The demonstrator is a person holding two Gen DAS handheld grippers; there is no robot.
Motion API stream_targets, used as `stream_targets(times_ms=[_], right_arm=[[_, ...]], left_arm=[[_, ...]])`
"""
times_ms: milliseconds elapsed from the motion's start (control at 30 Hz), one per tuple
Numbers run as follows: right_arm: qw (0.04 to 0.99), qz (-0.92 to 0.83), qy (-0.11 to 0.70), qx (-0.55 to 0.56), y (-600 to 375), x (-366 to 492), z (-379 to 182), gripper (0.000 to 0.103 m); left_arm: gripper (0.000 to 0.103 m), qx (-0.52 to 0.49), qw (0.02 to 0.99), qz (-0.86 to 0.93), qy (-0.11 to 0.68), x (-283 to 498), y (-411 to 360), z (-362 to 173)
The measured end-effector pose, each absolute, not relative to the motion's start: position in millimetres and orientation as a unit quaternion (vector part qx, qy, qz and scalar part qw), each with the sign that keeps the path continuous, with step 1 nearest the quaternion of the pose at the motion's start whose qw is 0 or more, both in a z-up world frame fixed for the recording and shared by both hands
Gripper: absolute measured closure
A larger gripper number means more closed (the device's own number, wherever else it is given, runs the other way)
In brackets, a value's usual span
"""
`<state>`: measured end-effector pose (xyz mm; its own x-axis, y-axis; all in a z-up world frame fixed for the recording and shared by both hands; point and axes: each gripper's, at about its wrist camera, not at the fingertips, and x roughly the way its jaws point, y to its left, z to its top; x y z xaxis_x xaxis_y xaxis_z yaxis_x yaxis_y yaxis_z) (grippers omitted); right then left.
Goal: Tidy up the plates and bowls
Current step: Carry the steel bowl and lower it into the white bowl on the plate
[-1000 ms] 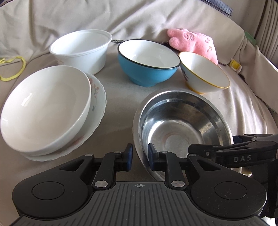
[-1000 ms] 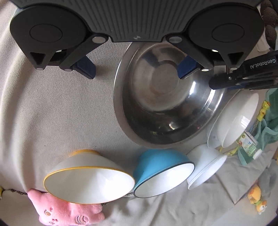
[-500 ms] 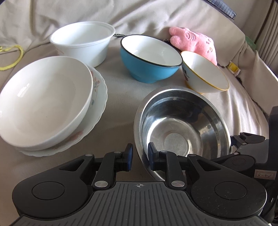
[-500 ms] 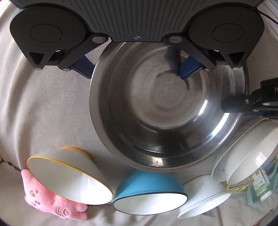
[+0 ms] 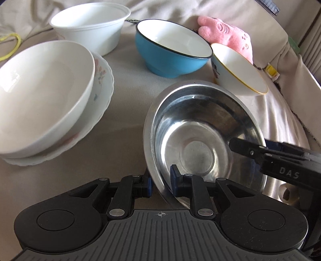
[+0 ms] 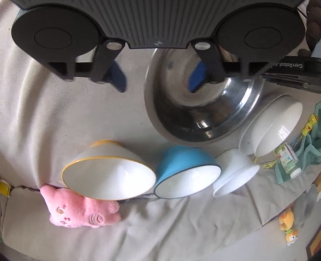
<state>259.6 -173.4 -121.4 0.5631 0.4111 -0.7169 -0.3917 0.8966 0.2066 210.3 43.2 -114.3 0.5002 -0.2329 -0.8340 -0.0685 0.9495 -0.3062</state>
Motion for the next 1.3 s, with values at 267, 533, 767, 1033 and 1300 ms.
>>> stream_targets(times_ms=[267,533,767,1033,1300], right_arm=[[0.882,0.226,0.413,-0.021,-156.4,243.2,-116.3,0.078],[0.902,0.285,0.324,-0.022,-104.5,224.5,-35.0,0.078],[0.878,0.334,0.342,-0.018,-7.3,255.9,-32.7,0.078],[0.871,0.319,0.367,-0.069,40.2,260.3,-79.1,0.078],[0.861,0.309,0.398,-0.066,37.9,273.3,-81.9,0.075]], left_arm=[[0.085,-0.143,0.878,-0.047,0.455,198.2,42.4,-98.0],[0.084,-0.17,0.92,-0.018,0.352,167.5,110.9,-28.5],[0.083,-0.146,0.929,0.081,0.33,156.2,177.3,-15.2],[0.082,-0.18,0.909,0.106,0.36,157.9,214.4,-57.1],[0.078,-0.2,0.915,0.105,0.335,154.8,224.3,-57.5]])
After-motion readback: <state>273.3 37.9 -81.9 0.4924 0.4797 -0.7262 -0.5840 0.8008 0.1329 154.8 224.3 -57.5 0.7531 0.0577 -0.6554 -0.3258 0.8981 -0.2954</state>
